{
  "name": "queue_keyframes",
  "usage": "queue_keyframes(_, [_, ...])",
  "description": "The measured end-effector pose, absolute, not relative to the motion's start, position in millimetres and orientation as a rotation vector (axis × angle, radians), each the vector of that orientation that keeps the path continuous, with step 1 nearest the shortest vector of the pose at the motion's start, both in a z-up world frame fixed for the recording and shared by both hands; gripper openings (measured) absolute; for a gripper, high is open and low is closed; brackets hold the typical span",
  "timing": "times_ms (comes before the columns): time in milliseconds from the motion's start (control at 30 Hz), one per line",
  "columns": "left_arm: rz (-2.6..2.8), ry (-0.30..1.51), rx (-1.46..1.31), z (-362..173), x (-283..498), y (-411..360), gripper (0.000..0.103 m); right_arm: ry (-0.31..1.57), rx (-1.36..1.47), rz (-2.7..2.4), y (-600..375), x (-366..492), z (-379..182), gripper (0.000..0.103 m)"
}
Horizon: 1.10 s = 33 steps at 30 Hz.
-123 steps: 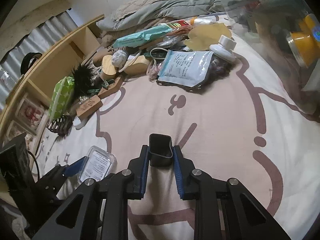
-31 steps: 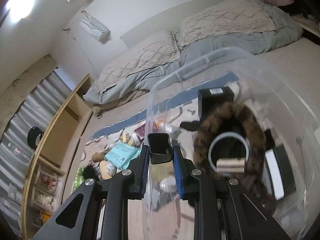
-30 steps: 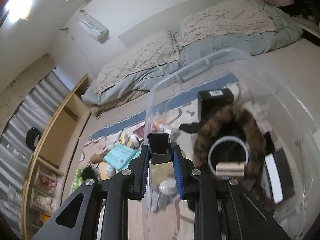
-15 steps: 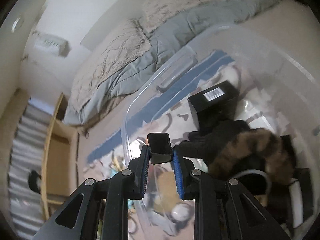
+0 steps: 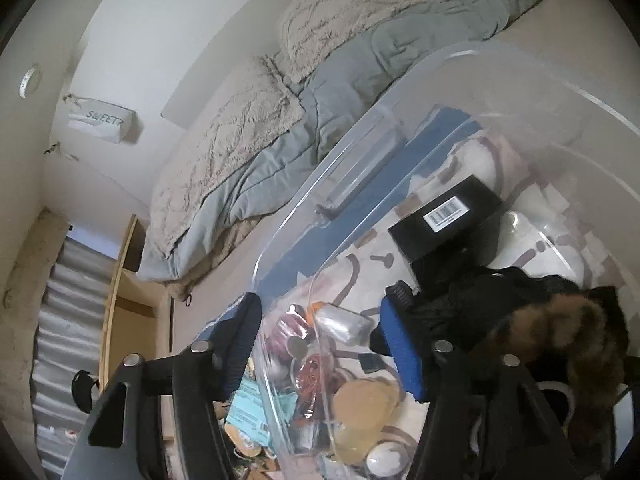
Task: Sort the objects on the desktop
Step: 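Open the right tool to drop the black cup into the bin, then lower the clear plastic case into the bin and open the left tool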
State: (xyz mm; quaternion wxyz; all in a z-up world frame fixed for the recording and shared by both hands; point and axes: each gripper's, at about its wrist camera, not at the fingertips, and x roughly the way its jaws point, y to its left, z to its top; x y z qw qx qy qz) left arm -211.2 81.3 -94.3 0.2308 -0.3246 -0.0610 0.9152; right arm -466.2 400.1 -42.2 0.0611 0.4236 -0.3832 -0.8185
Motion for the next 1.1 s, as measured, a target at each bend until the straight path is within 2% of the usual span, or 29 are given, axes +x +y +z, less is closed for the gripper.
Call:
queue_keyframes(200, [2.503,-0.167,-0.864,-81.5,-212.7,93.6,0.076,-1.098,1.228,-2.399,406.8,-437.9,-27.1,0.062])
queue_keyframes(567, [2.448,-0.075,-0.767,-33.0,-249.4,157.3,0.076,-0.849,1.087,-2.391,430.6,-347.6,3.9,0.062])
queue_keyframes(967, [2.363,-0.050,-0.812,0.4,-306.1,226.2,0.076,-0.907,0.895,-2.408,483.1,-287.5,0.2,0.062])
queue_keyframes(1100, [2.329,0.013,-0.900,9.9,-331.1,260.2,0.076,-0.700,0.850,-2.547,486.2,-262.4,2.2,0.062])
